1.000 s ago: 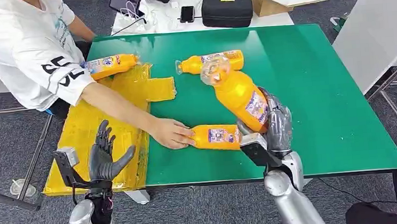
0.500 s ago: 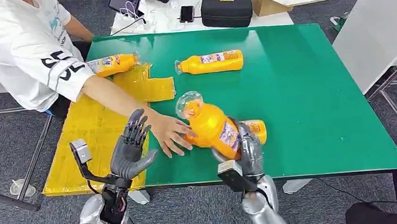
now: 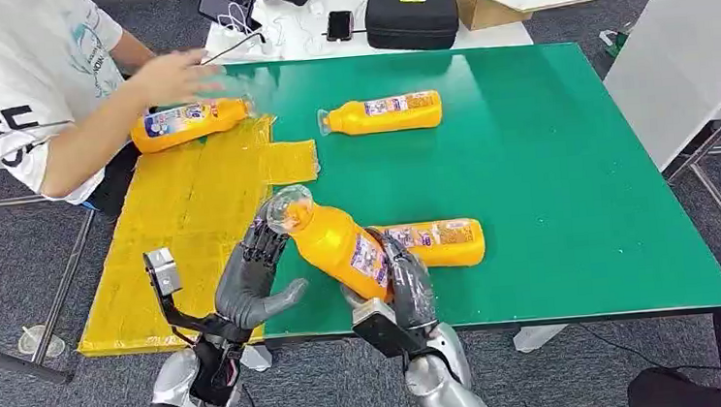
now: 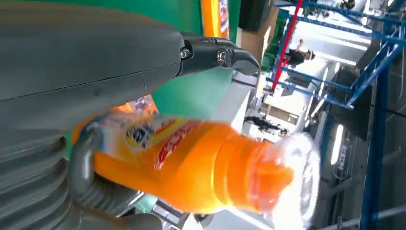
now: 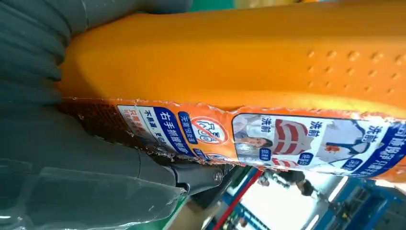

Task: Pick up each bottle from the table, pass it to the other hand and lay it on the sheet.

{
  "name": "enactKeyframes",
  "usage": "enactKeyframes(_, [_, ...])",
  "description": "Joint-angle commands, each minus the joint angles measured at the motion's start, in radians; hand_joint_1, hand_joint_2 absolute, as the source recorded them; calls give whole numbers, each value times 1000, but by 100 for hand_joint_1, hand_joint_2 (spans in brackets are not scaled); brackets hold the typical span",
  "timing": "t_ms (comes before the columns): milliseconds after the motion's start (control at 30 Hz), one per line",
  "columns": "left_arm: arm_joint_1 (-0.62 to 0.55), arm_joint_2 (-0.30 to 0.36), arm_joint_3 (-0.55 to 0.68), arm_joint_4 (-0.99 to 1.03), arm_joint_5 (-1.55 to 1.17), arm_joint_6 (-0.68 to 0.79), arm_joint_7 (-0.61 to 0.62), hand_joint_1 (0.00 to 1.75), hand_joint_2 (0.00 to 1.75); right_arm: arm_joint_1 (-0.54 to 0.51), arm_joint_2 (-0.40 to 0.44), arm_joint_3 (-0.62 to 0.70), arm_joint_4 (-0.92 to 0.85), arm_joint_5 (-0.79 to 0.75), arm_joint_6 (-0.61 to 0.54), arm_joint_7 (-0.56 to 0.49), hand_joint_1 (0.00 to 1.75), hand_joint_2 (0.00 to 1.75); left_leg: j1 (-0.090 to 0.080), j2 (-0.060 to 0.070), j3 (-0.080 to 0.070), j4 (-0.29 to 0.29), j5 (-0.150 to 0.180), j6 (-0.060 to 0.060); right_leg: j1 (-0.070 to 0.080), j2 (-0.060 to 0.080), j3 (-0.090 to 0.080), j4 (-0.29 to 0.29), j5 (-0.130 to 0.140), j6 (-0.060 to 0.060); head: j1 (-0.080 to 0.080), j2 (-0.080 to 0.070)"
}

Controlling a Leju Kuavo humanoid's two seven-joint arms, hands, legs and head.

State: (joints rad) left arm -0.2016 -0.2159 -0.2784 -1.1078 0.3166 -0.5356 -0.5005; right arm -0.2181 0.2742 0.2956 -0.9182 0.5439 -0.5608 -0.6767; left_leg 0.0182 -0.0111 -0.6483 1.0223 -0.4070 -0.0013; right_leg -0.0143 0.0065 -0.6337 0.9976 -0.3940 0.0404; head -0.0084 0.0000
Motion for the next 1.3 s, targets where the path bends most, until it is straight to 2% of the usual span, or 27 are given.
enactKeyframes(33, [-60, 51, -86, 70, -16, -13, -7, 0, 175, -117, 33, 59, 159, -47, 5, -5, 175, 175, 0, 3, 6, -1, -2, 1, 1, 1, 5, -1, -1, -2, 0, 0])
enactKeyframes(100, [-66, 50, -93, 82, -17, -15, -6, 0, 175, -128, 35, 79, 175, -29, -4, 4, 175, 175, 0, 3, 8, -1, -2, 1, 1, 1, 8, -2, -2, -2, 0, 0])
enactKeyframes(200, [-82, 44, -101, 119, 3, -32, 3, 0, 175, -142, 49, 125, 232, 13, -35, 18, 175, 175, 0, 2, 4, -1, -1, 1, 1, 0, 4, -1, -1, -1, 0, 0])
enactKeyframes(367, [-88, 43, -103, 134, 4, -29, 3, 0, 175, -141, 58, 135, 257, 17, -45, 20, 175, 175, 0, 2, 6, -1, -2, 1, 1, 0, 6, -1, -1, -2, 0, 0])
enactKeyframes(667, [-116, 37, -98, 190, 60, -52, 23, 0, 175, -161, 75, 261, 408, 53, 32, 69, 175, 175, 0, 1, 5, -1, -1, 0, 1, -1, 5, -1, -1, -2, 0, 0])
enactKeyframes(1033, [-114, 35, -92, 190, 78, -60, 23, 0, 175, -157, 75, 291, 429, 40, 41, 92, 175, 175, 0, 0, 3, 0, -1, 0, 1, -2, 3, -1, -1, -1, 0, 0])
enactKeyframes(1067, [-112, 35, -91, 188, 76, -54, 24, 10, 175, -156, 75, 290, 426, 25, 43, 89, 175, 175, 1, 0, 5, 0, -2, 1, 1, -2, 5, -1, -2, -2, 0, 0])
enactKeyframes(1100, [-111, 36, -93, 186, 75, -54, 24, 63, 175, -156, 75, 291, 427, 25, 41, 90, 175, 175, 0, 0, 6, 0, -2, 1, 1, -3, 7, -1, -3, -2, 0, 0])
enactKeyframes(1167, [-111, 36, -93, 186, 75, -54, 24, 63, 175, -156, 75, 291, 427, 25, 41, 90, 175, 175, 0, -1, 4, 0, -1, 1, 1, -3, 4, -1, -2, -2, 0, 0])
enactKeyframes(1200, [-107, 36, -93, 180, 67, -47, 18, 175, 175, -155, 75, 287, 418, 8, 40, 87, 175, 175, 0, -1, 3, 0, -1, 1, 1, -3, 3, 0, -2, -1, 0, 0])
enactKeyframes(1300, [-101, 38, -94, 169, 59, -48, 14, 175, 175, -161, 75, 290, 414, -5, 23, 86, 175, 175, 0, 0, 6, 0, -2, 1, 1, -2, 5, -1, -2, -2, 0, 0])
